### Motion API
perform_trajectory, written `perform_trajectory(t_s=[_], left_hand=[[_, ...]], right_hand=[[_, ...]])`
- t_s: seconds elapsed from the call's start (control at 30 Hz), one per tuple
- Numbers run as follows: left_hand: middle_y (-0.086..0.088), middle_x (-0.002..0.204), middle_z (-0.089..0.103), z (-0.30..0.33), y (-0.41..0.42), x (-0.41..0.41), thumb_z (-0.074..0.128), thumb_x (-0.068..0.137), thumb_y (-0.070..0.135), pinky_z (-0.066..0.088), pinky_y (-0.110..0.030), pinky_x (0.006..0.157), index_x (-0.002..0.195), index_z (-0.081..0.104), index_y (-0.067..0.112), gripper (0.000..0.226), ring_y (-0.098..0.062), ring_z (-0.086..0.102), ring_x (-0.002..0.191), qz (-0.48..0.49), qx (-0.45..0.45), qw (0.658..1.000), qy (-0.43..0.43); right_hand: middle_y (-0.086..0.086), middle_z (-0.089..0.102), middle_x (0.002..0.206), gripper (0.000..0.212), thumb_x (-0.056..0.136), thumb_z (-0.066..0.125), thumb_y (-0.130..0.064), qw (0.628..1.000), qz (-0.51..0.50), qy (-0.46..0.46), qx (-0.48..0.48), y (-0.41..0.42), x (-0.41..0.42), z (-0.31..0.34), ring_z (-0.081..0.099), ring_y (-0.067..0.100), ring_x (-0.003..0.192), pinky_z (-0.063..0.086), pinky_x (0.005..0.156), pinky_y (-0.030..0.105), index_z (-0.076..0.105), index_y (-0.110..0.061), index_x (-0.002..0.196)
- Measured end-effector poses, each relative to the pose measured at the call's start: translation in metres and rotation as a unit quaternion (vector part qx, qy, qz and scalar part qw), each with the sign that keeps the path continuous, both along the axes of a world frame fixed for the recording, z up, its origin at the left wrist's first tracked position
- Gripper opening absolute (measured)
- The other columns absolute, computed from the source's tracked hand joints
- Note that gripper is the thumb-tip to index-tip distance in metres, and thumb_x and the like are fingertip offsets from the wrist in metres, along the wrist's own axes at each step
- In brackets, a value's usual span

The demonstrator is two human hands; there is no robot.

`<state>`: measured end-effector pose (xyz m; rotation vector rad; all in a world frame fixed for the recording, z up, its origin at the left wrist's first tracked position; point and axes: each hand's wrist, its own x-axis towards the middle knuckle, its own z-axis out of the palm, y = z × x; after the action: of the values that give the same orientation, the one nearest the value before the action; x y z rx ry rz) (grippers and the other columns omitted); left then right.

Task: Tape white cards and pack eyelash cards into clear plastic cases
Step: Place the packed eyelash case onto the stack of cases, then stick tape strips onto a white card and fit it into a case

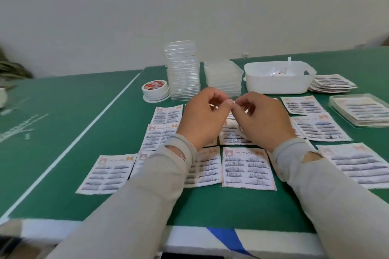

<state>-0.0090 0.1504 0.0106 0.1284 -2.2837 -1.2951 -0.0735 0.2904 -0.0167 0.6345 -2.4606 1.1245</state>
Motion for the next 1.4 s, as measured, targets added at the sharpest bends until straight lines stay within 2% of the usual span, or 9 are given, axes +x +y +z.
perform_trajectory(t_s=[0.13, 0.3, 0.4, 0.53, 0.67, 0.8, 1.0, 1.23, 1.4], left_hand=[[0.014, 0.085, 0.066, 0.017, -0.053, 0.032, 0.068, 0.094, 0.033, 0.044, -0.021, 0.064, 0.083, 0.063, 0.029, 0.012, -0.005, 0.060, 0.076, 0.057, -0.184, 0.971, -0.142], [0.009, 0.110, 0.064, 0.028, -0.125, 0.082, 0.052, 0.095, 0.006, 0.048, -0.035, 0.096, 0.092, 0.063, 0.034, 0.031, -0.019, 0.061, 0.109, 0.149, -0.296, 0.872, -0.361], [0.011, 0.115, 0.062, 0.019, -0.143, 0.103, 0.052, 0.093, 0.004, 0.044, -0.028, 0.095, 0.102, 0.064, 0.033, 0.033, -0.016, 0.059, 0.111, 0.115, -0.298, 0.847, -0.425], [0.012, 0.109, 0.064, 0.007, -0.144, 0.109, 0.060, 0.095, 0.018, 0.040, -0.025, 0.084, 0.099, 0.063, 0.031, 0.015, -0.009, 0.059, 0.096, 0.081, -0.288, 0.866, -0.402], [0.008, 0.101, 0.068, 0.006, -0.144, 0.107, 0.061, 0.093, 0.028, 0.052, -0.031, 0.080, 0.097, 0.063, 0.030, 0.005, -0.015, 0.064, 0.093, 0.082, -0.257, 0.879, -0.394], [0.008, 0.093, 0.068, 0.004, -0.148, 0.108, 0.068, 0.090, 0.041, 0.044, -0.025, 0.068, 0.092, 0.065, 0.029, 0.013, -0.011, 0.062, 0.083, 0.075, -0.266, 0.877, -0.394], [0.006, 0.089, 0.069, -0.004, -0.148, 0.105, 0.064, 0.092, 0.030, 0.045, -0.026, 0.065, 0.090, 0.065, 0.027, 0.004, -0.013, 0.062, 0.079, 0.092, -0.247, 0.892, -0.367], [0.004, 0.066, 0.055, -0.004, -0.148, 0.104, 0.073, 0.086, 0.044, 0.039, -0.030, 0.058, 0.078, 0.052, 0.020, 0.034, -0.016, 0.045, 0.059, 0.105, -0.237, 0.896, -0.359], [-0.003, 0.083, 0.063, 0.007, -0.148, 0.106, 0.066, 0.089, 0.024, 0.042, -0.032, 0.065, 0.086, 0.052, 0.020, 0.014, -0.019, 0.053, 0.069, 0.138, -0.285, 0.875, -0.365]], right_hand=[[-0.022, 0.063, 0.076, 0.017, 0.091, 0.064, -0.045, 0.999, 0.028, -0.028, 0.038, 0.012, -0.003, -0.008, 0.057, -0.001, 0.074, 0.041, 0.064, 0.025, 0.066, -0.031, 0.082], [-0.018, 0.065, 0.076, 0.016, 0.091, 0.064, -0.041, 0.998, 0.034, -0.049, 0.025, 0.015, -0.007, -0.009, 0.059, 0.001, 0.074, 0.039, 0.062, 0.019, 0.065, -0.030, 0.079], [-0.019, 0.065, 0.077, 0.016, 0.091, 0.064, -0.042, 0.997, 0.042, -0.051, 0.039, 0.013, -0.007, -0.009, 0.058, 0.000, 0.075, 0.037, 0.061, 0.018, 0.065, -0.031, 0.080], [-0.018, 0.065, 0.079, 0.016, 0.092, 0.064, -0.042, 0.997, 0.051, -0.055, 0.037, 0.015, -0.004, -0.009, 0.057, 0.000, 0.075, 0.036, 0.061, 0.018, 0.065, -0.031, 0.081], [-0.016, 0.066, 0.081, 0.015, 0.092, 0.064, -0.041, 0.997, 0.054, -0.055, 0.032, 0.016, -0.002, -0.009, 0.059, 0.002, 0.077, 0.038, 0.063, 0.018, 0.067, -0.029, 0.083], [-0.015, 0.066, 0.081, 0.016, 0.093, 0.064, -0.040, 0.997, 0.052, -0.054, 0.032, 0.016, -0.002, -0.008, 0.059, 0.002, 0.077, 0.038, 0.062, 0.018, 0.067, -0.029, 0.083], [-0.014, 0.067, 0.079, 0.016, 0.093, 0.065, -0.040, 0.996, 0.054, -0.059, 0.026, 0.014, -0.001, -0.008, 0.060, 0.004, 0.077, 0.038, 0.063, 0.018, 0.068, -0.029, 0.083], [-0.013, 0.068, 0.081, 0.014, 0.093, 0.065, -0.038, 0.995, 0.056, -0.075, 0.015, 0.015, 0.000, -0.007, 0.061, 0.006, 0.080, 0.041, 0.066, 0.025, 0.069, -0.028, 0.084], [-0.013, 0.068, 0.081, 0.014, 0.093, 0.065, -0.038, 0.995, 0.053, -0.079, 0.013, 0.015, 0.003, -0.005, 0.061, 0.006, 0.080, 0.041, 0.065, 0.022, 0.070, -0.028, 0.086]])
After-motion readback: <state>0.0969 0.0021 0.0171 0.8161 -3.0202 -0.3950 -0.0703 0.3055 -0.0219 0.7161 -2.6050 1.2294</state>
